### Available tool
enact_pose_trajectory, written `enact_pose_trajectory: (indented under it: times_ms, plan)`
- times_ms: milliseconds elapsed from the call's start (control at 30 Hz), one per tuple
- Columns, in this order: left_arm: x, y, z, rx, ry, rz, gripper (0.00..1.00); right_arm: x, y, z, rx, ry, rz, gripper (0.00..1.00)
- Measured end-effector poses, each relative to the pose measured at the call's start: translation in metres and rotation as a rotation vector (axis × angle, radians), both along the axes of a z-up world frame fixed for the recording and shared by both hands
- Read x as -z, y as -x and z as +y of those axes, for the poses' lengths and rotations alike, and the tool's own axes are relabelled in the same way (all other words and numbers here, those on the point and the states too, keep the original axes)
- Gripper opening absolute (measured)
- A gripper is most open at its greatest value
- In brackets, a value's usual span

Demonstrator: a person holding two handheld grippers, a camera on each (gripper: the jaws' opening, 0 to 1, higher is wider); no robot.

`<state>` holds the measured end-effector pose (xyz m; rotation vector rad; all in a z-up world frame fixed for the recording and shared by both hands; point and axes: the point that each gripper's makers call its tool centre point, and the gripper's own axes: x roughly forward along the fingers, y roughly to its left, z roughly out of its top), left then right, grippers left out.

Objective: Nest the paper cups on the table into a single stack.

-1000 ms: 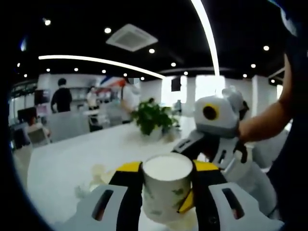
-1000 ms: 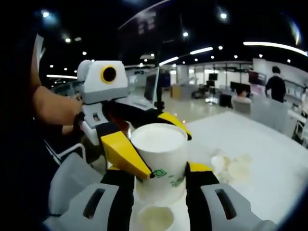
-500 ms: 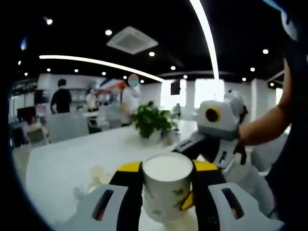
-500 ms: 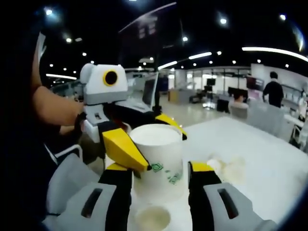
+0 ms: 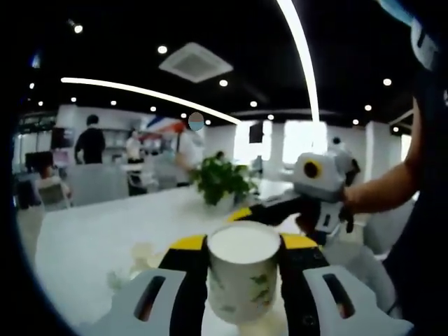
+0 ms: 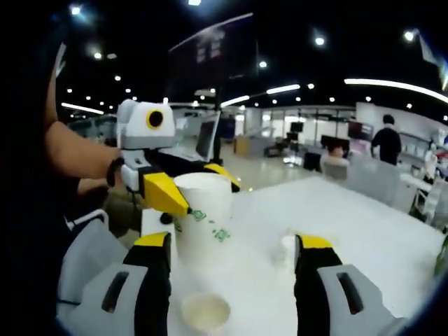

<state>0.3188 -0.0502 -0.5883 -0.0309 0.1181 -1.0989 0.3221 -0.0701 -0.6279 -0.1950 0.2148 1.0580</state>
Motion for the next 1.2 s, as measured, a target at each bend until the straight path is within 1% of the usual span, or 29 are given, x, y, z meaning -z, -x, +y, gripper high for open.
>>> enact_pose_trajectory:
  times_ms: [100, 167, 233, 267, 300, 433, 467, 533, 567, 600, 667, 733, 800, 867, 900, 933, 1000, 1067, 1133, 1200]
  plan:
    - [-0.004, 0.002, 0.001, 0.009, 0.014, -0.004, 0.37, -0.002, 0.000, -0.004, 0.010, -0.010, -0.014, 0.82]
    - [-0.008, 0.002, 0.000, 0.015, 0.031, -0.004, 0.37, -0.003, 0.001, -0.006, 0.013, -0.021, -0.008, 0.87]
    - [-0.012, 0.002, 0.001, 0.016, 0.047, -0.002, 0.37, -0.004, 0.002, -0.007, 0.015, -0.035, -0.016, 0.97]
    - [-0.013, 0.001, 0.001, 0.014, 0.052, -0.003, 0.37, -0.005, 0.003, -0.006, 0.011, -0.037, -0.023, 1.00]
    - [-0.014, 0.001, 0.000, 0.013, 0.054, -0.002, 0.37, -0.004, 0.004, -0.007, 0.003, -0.028, -0.037, 0.99]
    - [-0.019, -0.001, 0.000, 0.010, 0.074, -0.002, 0.38, 0.000, 0.007, -0.007, 0.006, -0.027, -0.009, 1.00]
    - [-0.021, -0.001, 0.000, 0.009, 0.086, -0.001, 0.38, 0.001, 0.008, -0.007, 0.007, -0.034, 0.000, 0.99]
    - [-0.024, -0.002, 0.000, 0.004, 0.103, 0.001, 0.38, 0.003, 0.011, -0.008, 0.005, -0.046, 0.041, 0.92]
    - [-0.025, -0.003, 0.000, 0.002, 0.110, 0.002, 0.38, 0.005, 0.014, -0.008, 0.000, -0.058, 0.075, 0.88]
    - [-0.027, -0.004, 0.001, -0.002, 0.121, 0.003, 0.38, 0.006, 0.015, -0.008, -0.003, -0.064, 0.092, 0.82]
    - [-0.030, -0.005, 0.001, -0.009, 0.139, 0.005, 0.38, 0.005, 0.017, -0.007, -0.008, -0.081, 0.104, 0.77]
    - [-0.035, -0.007, 0.002, -0.022, 0.181, 0.018, 0.38, 0.005, 0.022, -0.004, -0.023, -0.104, 0.143, 0.72]
    - [-0.037, -0.007, 0.002, -0.022, 0.206, 0.031, 0.38, 0.003, 0.024, -0.001, -0.036, -0.123, 0.149, 0.69]
    - [-0.037, -0.006, 0.002, -0.022, 0.206, 0.029, 0.38, 0.000, 0.028, 0.003, -0.054, -0.136, 0.158, 0.67]
    - [-0.036, -0.006, 0.001, -0.024, 0.208, 0.031, 0.38, -0.001, 0.029, 0.004, -0.063, -0.142, 0.164, 0.63]
    - [-0.037, -0.006, 0.000, -0.026, 0.213, 0.036, 0.38, -0.004, 0.033, 0.008, -0.084, -0.160, 0.186, 0.59]
    - [-0.037, -0.007, 0.000, -0.033, 0.237, 0.049, 0.38, -0.009, 0.037, 0.011, -0.102, -0.186, 0.203, 0.52]
    - [-0.038, -0.007, 0.000, -0.034, 0.249, 0.056, 0.38, -0.017, 0.040, 0.015, -0.123, -0.227, 0.217, 0.51]
    - [-0.038, -0.007, 0.000, -0.034, 0.256, 0.054, 0.38, -0.018, 0.038, 0.015, -0.118, -0.226, 0.218, 0.50]
    - [-0.036, -0.008, 0.001, -0.034, 0.246, 0.056, 0.38, -0.020, 0.036, 0.014, -0.118, -0.231, 0.215, 0.47]
